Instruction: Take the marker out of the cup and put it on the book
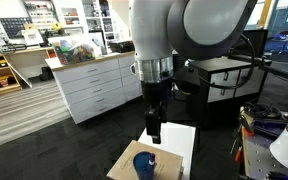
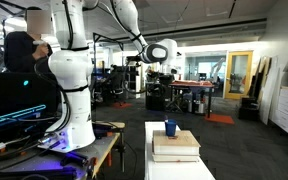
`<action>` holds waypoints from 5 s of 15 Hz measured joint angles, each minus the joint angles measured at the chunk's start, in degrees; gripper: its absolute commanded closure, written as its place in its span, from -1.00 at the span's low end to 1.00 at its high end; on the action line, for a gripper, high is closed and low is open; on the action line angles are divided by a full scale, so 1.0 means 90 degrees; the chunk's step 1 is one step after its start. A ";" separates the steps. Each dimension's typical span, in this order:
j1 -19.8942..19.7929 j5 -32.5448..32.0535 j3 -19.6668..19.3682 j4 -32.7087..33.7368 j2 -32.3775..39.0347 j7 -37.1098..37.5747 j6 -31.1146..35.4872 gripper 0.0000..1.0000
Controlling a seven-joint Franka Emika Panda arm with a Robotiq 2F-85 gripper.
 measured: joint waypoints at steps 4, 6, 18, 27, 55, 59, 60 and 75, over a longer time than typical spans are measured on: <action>0.0007 0.0000 0.0001 0.0008 0.0225 -0.0016 0.0251 -1.00; 0.0009 0.0000 0.0001 0.0010 0.0333 -0.0066 0.0373 -1.00; 0.0074 -0.0050 0.0002 0.0256 0.1058 -0.0285 0.0666 -1.00; 0.0075 -0.0391 -0.0002 0.0754 0.1859 -0.0313 0.0666 -1.00; 0.0073 -0.0506 -0.0213 0.1154 0.2486 -0.0320 0.0665 0.94; 0.0072 -0.0506 -0.0216 0.1198 0.2487 -0.0320 0.0657 0.89; 0.0072 -0.0506 -0.0216 0.1212 0.2487 -0.0320 0.0651 0.89; 0.0072 -0.0789 -0.0333 0.1705 0.2238 -0.0176 -0.0337 0.89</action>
